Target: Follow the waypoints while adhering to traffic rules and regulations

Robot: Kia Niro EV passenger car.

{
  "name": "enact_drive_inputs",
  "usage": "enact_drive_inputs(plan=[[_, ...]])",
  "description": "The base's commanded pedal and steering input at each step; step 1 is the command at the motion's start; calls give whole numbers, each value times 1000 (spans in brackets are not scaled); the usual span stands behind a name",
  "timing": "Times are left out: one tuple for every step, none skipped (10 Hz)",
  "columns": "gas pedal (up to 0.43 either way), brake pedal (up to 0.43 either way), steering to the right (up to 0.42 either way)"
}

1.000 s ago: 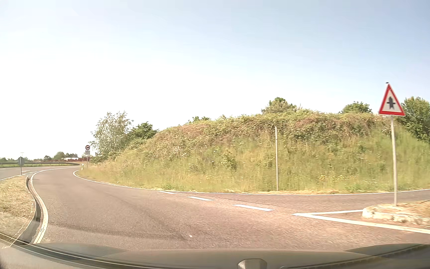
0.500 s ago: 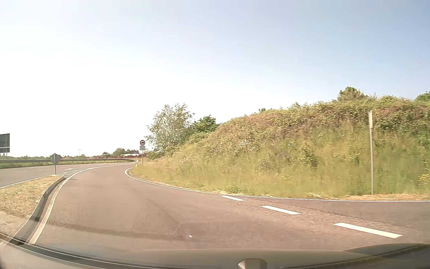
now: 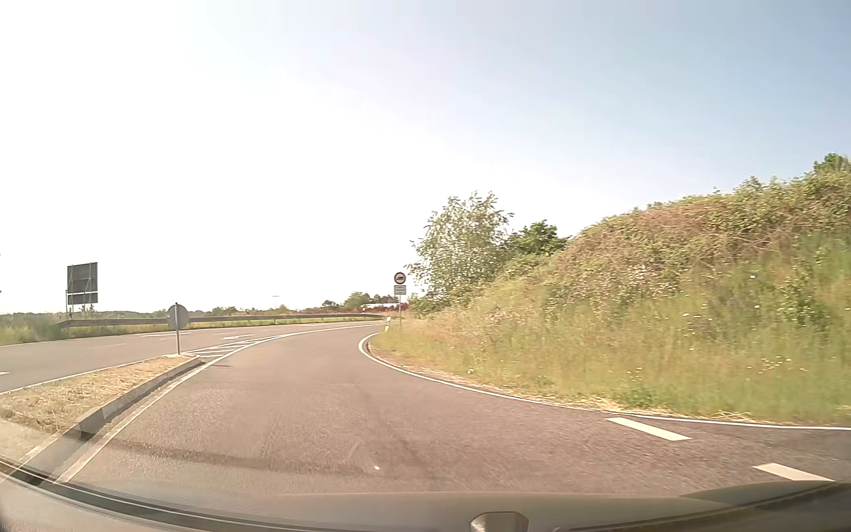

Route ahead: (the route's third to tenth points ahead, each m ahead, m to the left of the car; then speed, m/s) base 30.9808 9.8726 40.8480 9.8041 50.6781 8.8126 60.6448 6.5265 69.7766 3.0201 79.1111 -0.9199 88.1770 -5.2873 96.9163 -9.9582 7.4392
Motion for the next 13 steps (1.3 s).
enact_drive_inputs(plan=[[260, 24, -236], [260, 24, -216], [268, 24, -199], [280, 24, -174], [287, 24, -152], [311, 24, -124], [311, 24, -100], [311, 24, -84], [311, 24, -57], [311, 24, -32], [319, 24, -9], [319, 24, 11], [319, 24, 20]])
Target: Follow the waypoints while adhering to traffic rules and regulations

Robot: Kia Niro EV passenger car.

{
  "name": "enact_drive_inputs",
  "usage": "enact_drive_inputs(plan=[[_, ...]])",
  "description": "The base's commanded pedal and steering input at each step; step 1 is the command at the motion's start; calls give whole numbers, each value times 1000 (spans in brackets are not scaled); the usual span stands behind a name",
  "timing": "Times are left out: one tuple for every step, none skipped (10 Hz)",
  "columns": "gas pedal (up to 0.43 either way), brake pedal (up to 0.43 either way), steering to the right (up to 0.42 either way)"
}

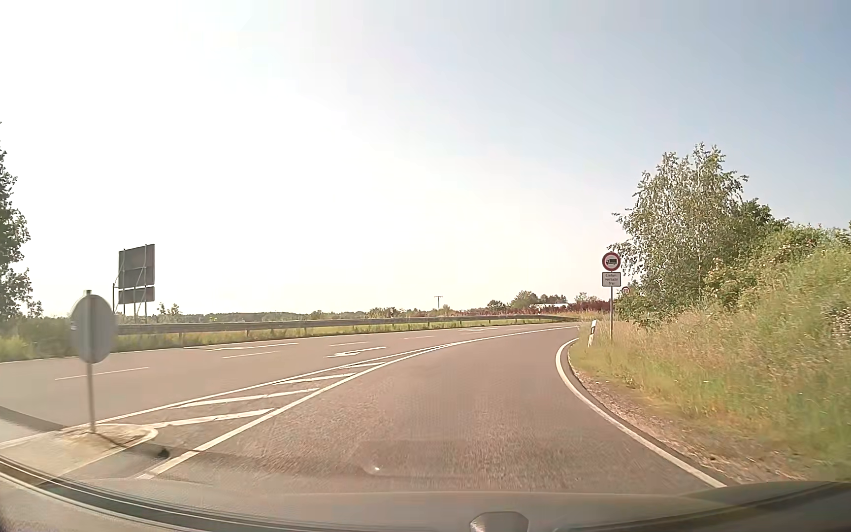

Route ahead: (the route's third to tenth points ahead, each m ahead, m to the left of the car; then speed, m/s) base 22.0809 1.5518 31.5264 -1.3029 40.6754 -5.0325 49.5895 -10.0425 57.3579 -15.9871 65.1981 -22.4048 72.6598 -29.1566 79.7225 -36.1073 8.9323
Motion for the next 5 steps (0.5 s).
enact_drive_inputs(plan=[[319, 24, 20], [331, 24, 22], [331, 24, 29], [331, 24, 35], [331, 24, 43]])
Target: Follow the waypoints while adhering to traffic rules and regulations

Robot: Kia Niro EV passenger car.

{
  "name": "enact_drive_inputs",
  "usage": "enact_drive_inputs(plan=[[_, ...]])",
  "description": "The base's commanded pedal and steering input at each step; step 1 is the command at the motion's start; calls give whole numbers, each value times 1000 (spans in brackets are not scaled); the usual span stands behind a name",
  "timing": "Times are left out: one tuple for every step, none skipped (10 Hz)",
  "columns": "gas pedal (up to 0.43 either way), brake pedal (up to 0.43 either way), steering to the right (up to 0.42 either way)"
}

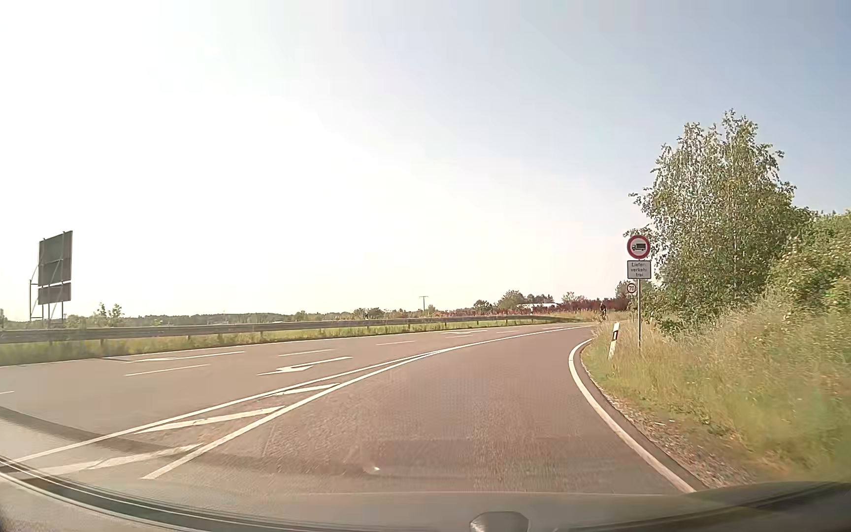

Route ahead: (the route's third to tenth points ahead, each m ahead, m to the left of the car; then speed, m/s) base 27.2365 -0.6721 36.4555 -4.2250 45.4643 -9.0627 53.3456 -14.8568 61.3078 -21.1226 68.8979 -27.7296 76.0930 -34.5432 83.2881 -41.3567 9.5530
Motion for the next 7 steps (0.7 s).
enact_drive_inputs(plan=[[331, 24, 49], [331, 24, 55], [331, 24, 59], [331, 24, 60], [331, 24, 60], [331, 24, 60], [331, 24, 60]])
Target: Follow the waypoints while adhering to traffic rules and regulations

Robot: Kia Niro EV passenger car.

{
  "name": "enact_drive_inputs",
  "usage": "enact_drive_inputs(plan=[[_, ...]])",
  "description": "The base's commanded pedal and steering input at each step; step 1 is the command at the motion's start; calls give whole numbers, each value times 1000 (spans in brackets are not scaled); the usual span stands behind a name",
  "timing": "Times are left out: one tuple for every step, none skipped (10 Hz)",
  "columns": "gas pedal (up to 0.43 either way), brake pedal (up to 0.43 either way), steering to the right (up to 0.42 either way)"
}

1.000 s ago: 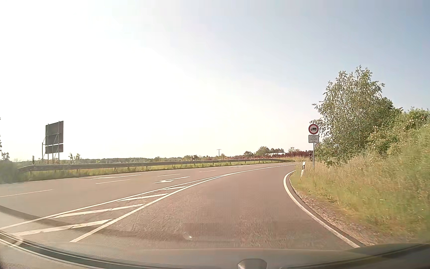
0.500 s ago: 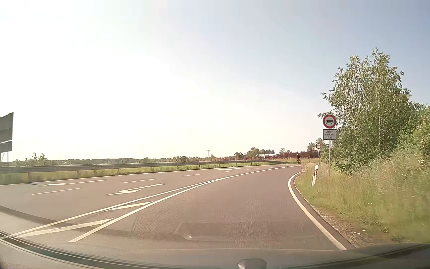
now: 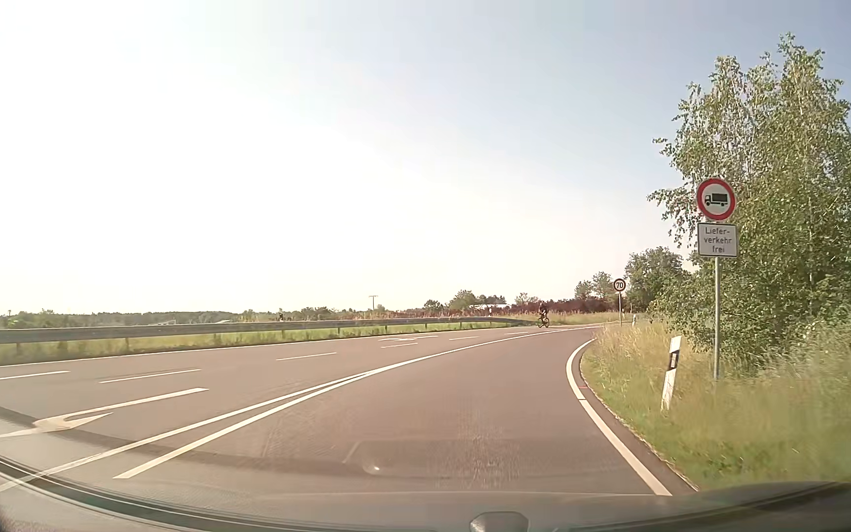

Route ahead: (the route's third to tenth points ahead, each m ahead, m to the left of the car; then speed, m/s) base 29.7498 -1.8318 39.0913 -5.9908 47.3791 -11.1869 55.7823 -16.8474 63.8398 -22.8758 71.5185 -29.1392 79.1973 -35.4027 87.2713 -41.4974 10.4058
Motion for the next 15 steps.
enact_drive_inputs(plan=[[331, 24, 60], [331, 24, 60], [331, 24, 60], [331, 24, 60], [331, 24, 60], [331, 24, 60], [331, 24, 59], [331, 24, 59], [331, 24, 58], [331, 24, 58], [331, 24, 58], [331, 24, 57], [331, 24, 57], [331, 24, 56], [331, 24, 55]])
